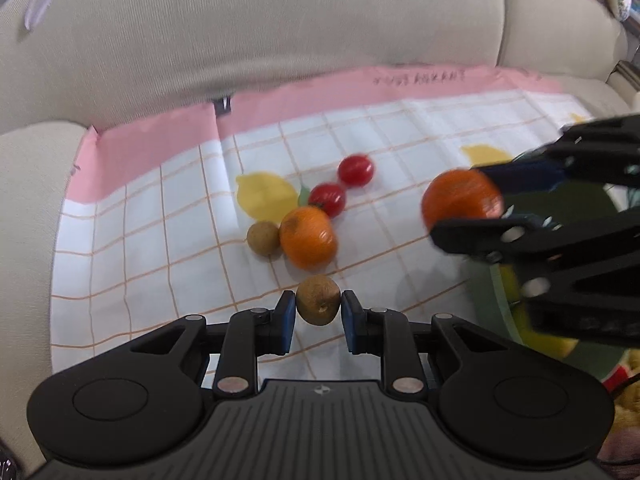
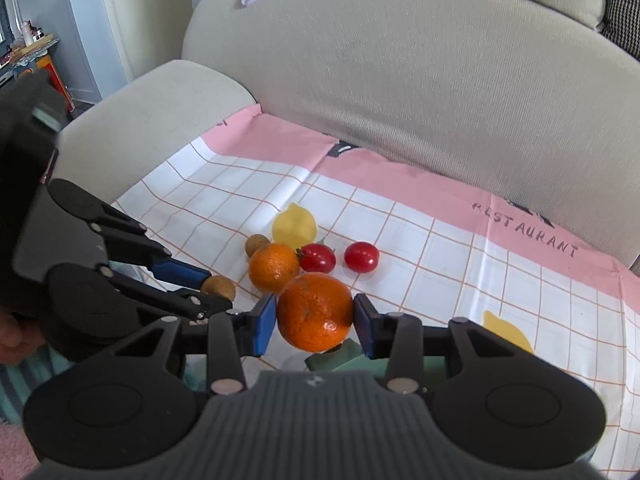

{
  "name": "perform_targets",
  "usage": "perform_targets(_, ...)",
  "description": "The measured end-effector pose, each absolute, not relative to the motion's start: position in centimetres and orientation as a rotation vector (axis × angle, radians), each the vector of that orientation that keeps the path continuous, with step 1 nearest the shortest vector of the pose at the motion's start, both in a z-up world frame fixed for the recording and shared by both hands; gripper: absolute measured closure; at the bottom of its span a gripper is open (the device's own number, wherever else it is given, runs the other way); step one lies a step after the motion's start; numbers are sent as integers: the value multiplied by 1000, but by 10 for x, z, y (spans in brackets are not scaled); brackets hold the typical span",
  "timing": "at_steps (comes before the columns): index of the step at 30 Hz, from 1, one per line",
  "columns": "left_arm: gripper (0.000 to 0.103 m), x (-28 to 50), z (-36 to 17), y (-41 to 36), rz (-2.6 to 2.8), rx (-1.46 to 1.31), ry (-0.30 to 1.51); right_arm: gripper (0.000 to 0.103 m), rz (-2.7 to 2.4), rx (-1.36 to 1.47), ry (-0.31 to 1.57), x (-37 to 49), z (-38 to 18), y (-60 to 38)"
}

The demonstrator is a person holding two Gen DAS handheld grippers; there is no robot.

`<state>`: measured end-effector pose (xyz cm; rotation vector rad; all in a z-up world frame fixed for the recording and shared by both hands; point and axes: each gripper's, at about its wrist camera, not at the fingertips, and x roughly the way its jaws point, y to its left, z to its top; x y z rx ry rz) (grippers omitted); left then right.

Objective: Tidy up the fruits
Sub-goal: 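Carry the tangerine with the right tool while the left tool carries the kiwi into the colander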

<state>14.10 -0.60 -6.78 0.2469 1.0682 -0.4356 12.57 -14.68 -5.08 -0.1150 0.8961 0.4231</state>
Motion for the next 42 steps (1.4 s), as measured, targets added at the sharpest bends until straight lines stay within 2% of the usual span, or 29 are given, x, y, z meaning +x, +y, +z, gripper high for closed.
perform_targets(8,76,110,-25,-21,-464,253,947,64,399,-117,851,102,-34,-158)
perform_targets(20,76,71,-3,-62,-553,316,865,64,316,-110,830,64,-28,-195)
perform_targets(31,76,59,-11,-95,-630,345,880,64,220,-67,848,43,-39,-238)
perform_targets(42,76,59,-43,-126,-681,427,944,64,171,-20,919,43,-73,-265)
